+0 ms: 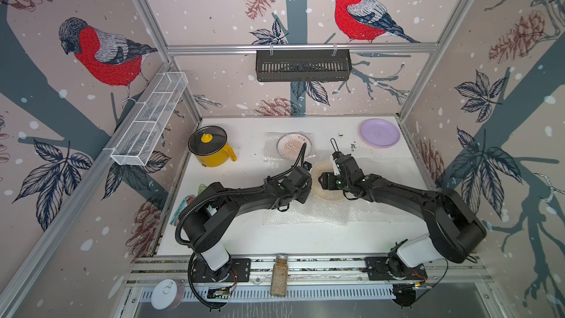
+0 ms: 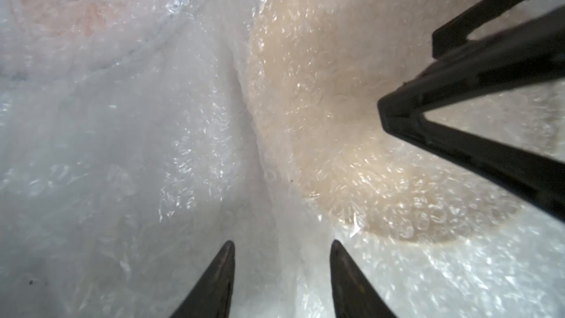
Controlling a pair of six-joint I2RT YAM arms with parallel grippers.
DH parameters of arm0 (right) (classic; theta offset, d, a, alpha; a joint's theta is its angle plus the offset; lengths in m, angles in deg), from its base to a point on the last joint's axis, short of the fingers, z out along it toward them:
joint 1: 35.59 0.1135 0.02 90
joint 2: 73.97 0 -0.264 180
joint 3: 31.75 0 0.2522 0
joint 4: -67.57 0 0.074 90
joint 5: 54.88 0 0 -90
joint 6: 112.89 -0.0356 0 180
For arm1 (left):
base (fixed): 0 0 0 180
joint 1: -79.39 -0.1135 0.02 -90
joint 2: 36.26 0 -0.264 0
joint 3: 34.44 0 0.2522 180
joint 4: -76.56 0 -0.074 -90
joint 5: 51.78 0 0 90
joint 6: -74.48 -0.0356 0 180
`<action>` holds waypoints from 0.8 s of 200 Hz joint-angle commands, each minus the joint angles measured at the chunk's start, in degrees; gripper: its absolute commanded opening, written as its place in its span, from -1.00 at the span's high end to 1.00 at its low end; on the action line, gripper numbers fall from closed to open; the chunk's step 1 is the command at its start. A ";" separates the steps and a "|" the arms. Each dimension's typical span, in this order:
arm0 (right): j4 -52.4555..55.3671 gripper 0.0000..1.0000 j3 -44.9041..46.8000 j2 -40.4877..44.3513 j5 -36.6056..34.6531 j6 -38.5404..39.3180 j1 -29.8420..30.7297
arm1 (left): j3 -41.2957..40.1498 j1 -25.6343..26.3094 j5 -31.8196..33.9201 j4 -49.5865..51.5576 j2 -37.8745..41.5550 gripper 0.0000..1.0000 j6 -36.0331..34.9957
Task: Unpack dinner plates from bubble wrap
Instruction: Unwrap the bubble wrap.
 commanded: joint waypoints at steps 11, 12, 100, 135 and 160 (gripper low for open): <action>1.71 -0.62 -1.33 -1.07 -0.75 1.69 1.02 | -0.74 -0.12 3.91 0.39 -0.38 0.12 2.30; 1.75 -0.62 -1.38 -1.09 -0.74 1.73 1.06 | -0.73 -0.12 3.95 0.39 -0.45 0.12 2.36; 1.58 -0.69 -4.63 -5.90 0.80 2.59 6.66 | -1.25 -1.88 -3.11 -5.78 -1.98 0.74 5.44; 2.01 -0.65 -5.67 -7.29 -0.15 2.47 8.25 | -1.80 -1.90 -5.22 -6.34 -0.58 1.00 9.44; 2.95 -0.59 -6.71 -9.02 -1.53 2.46 8.93 | -0.45 -2.12 -1.25 -1.98 0.39 1.00 14.85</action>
